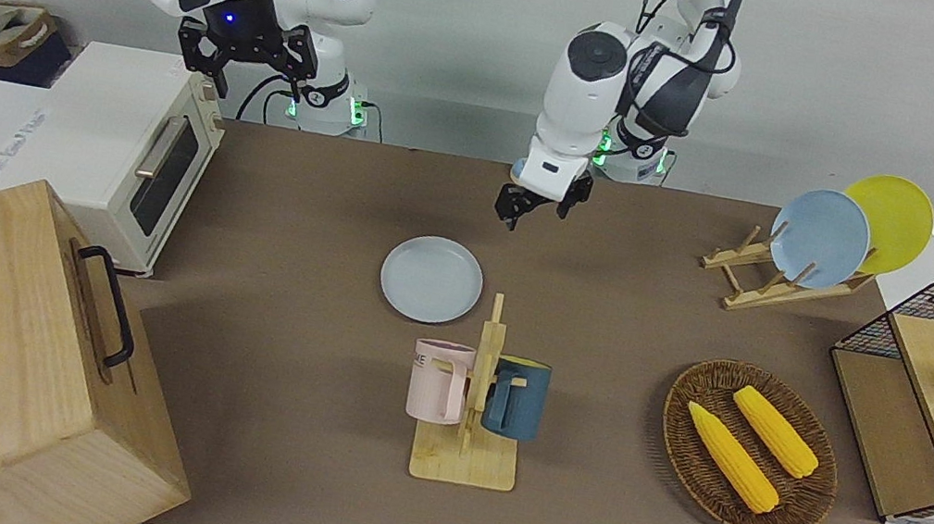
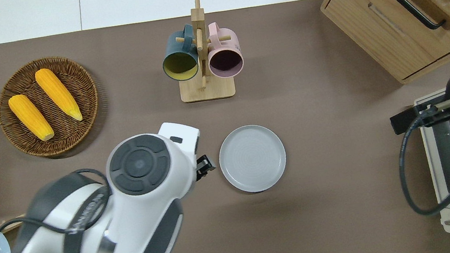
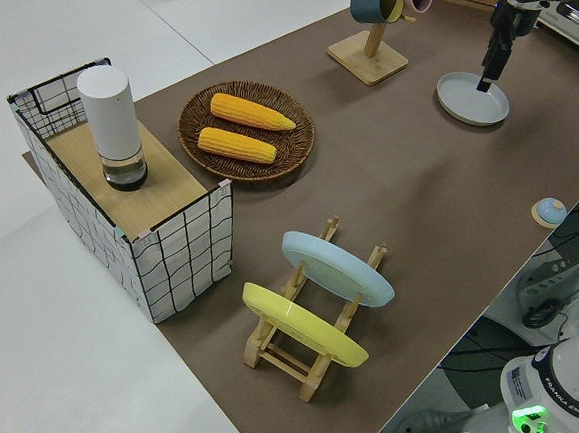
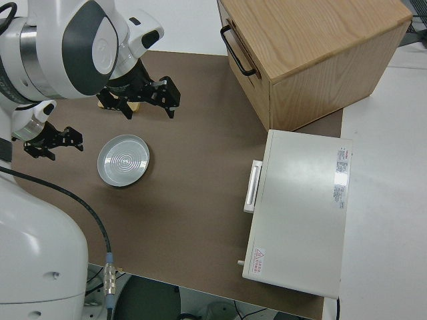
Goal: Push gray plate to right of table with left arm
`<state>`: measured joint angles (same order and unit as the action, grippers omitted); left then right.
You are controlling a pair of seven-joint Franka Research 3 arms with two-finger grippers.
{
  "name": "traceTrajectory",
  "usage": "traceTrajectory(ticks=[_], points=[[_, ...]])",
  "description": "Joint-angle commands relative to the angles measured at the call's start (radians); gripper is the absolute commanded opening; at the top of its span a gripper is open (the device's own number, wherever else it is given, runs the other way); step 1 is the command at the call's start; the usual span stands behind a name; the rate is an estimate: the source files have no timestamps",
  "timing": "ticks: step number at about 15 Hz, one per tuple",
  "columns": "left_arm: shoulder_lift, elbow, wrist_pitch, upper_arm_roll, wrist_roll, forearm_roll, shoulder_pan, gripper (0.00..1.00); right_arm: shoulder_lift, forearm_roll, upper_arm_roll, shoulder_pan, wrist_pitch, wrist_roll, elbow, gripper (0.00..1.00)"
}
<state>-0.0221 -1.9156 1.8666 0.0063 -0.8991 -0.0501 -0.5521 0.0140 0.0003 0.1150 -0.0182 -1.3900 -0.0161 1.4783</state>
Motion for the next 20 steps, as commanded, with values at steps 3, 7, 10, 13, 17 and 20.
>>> traceTrajectory(ticks=[3, 7, 10, 13, 17, 20], points=[[0.155, 0.024, -0.202, 0.006, 0.363, 0.003, 0.223, 1.00, 0.003, 0.004, 0.015, 0.020, 0.016, -0.013, -0.009, 0.983], [0.218, 0.024, -0.241, 0.053, 0.532, 0.016, 0.270, 1.00, 0.003, 0.004, 0.017, 0.020, 0.016, -0.013, -0.009, 0.983], [0.248, 0.030, -0.254, 0.165, 0.658, 0.015, 0.268, 1.00, 0.003, 0.006, 0.017, 0.020, 0.016, -0.013, -0.009, 0.983], [0.264, 0.082, -0.299, 0.214, 0.712, 0.018, 0.270, 1.00, 0.003, 0.006, 0.017, 0.020, 0.016, -0.013, -0.009, 0.983], [0.261, 0.122, -0.313, 0.228, 0.786, 0.084, 0.271, 1.00, 0.003, 0.004, 0.017, 0.020, 0.016, -0.013, -0.009, 0.983], [0.231, 0.174, -0.314, 0.235, 0.778, 0.084, 0.273, 1.00, 0.003, 0.006, 0.015, 0.020, 0.016, -0.013, -0.009, 0.983]])
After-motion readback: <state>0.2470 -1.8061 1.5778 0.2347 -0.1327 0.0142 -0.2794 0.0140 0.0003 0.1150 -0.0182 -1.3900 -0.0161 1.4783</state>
